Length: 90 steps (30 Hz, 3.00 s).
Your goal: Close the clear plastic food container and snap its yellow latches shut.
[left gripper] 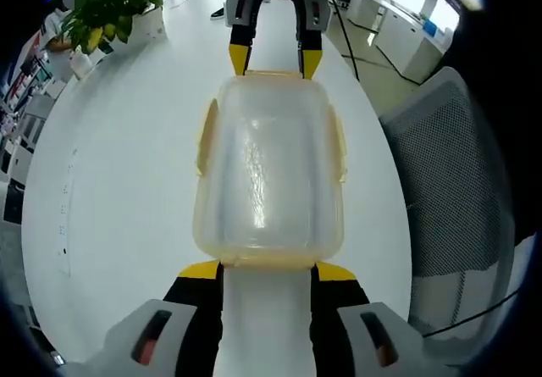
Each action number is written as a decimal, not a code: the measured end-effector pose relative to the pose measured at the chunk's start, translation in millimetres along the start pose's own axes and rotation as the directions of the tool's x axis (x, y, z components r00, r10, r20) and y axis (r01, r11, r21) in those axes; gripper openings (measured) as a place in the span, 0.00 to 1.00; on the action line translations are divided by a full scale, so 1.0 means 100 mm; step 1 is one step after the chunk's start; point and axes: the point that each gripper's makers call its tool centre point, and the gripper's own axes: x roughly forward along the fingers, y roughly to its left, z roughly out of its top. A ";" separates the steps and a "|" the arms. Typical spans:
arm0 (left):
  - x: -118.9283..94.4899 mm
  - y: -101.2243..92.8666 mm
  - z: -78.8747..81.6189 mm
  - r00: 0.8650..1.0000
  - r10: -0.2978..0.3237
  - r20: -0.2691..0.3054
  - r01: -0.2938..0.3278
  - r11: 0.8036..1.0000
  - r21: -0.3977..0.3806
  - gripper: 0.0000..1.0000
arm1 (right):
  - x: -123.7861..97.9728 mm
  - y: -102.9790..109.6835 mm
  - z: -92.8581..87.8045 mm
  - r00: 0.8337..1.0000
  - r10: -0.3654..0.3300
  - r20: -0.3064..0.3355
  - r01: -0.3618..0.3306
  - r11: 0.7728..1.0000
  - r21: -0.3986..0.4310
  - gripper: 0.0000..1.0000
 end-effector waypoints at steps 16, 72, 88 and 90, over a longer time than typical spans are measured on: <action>-0.09 0.02 -0.08 0.993 0.027 0.115 0.001 0.972 -0.237 0.34 | -0.21 -0.06 -0.02 0.987 -0.055 0.148 0.017 0.969 0.245 0.41; -0.03 0.08 0.08 0.902 0.268 0.338 0.240 0.340 -0.909 0.20 | -0.05 -0.03 0.11 0.931 -0.141 0.336 -0.196 0.584 0.788 0.19; -0.01 0.01 0.06 0.918 0.242 0.315 0.232 0.316 -0.920 0.22 | -0.08 -0.01 0.12 0.949 -0.106 0.297 -0.179 0.594 0.784 0.21; -0.01 0.01 0.07 0.919 0.242 0.310 0.227 0.319 -0.920 0.22 | -0.08 -0.01 0.12 0.952 -0.111 0.284 -0.162 0.607 0.778 0.21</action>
